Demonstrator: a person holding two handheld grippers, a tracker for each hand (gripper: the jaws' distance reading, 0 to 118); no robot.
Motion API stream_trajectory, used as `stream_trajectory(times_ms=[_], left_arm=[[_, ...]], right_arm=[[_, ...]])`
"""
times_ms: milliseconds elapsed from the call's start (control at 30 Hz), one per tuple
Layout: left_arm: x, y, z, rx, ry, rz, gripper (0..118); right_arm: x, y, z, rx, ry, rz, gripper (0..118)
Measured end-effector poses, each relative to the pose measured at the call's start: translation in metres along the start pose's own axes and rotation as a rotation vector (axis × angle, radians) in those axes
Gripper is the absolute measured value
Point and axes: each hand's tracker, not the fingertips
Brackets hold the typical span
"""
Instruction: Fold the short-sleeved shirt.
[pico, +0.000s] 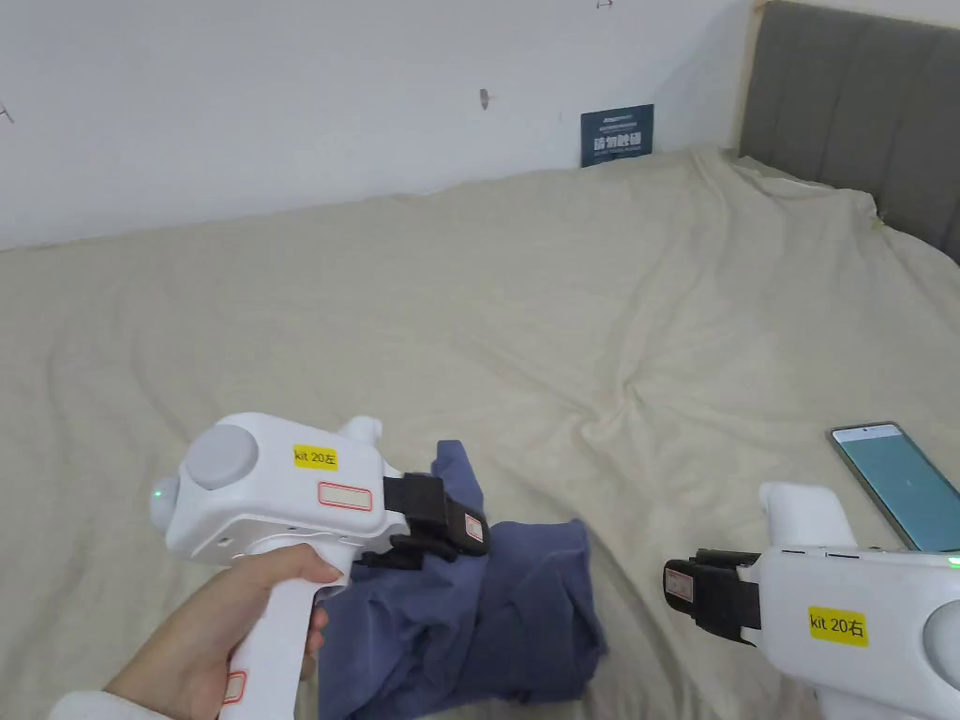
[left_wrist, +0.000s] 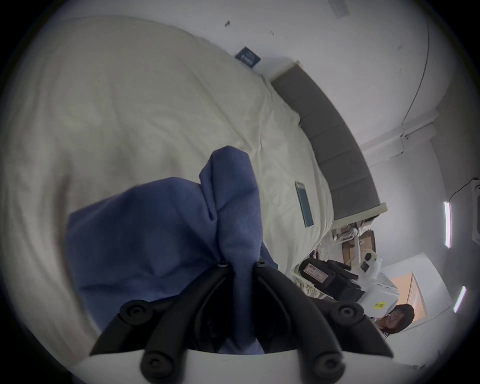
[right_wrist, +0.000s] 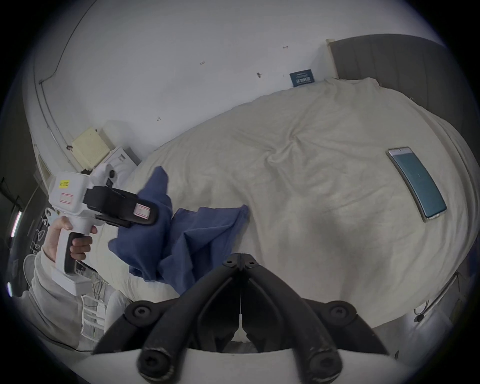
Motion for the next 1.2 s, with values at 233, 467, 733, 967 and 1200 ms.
stream_trajectory(times_ms=[233,467,733,967,1200], left_arm=[[0.018,0.006,-0.040,-0.160,0.045,-0.114,16],[0.023,0.005,-0.016,0.027,-0.219,-0.059,118],[-0.008,0.002,0.042,0.075,-0.048,-0.062,118],[-0.030,-0.024,0.007,0.053,0.075,0.030,2],[-0.012,-0.027,-0.047,0.013,0.002,-0.031,2]], right_arm=[[0.025,-0.003,0.005,0.007,-0.027,-0.055,0],[0.022,-0.006,0.004,-0.004,-0.029,-0.052,0],[0.011,-0.004,0.004,0.004,-0.017,-0.028,0],[0.011,-0.004,0.005,0.005,-0.030,-0.037,0],[0.023,-0.003,0.005,0.000,-0.044,-0.047,0]])
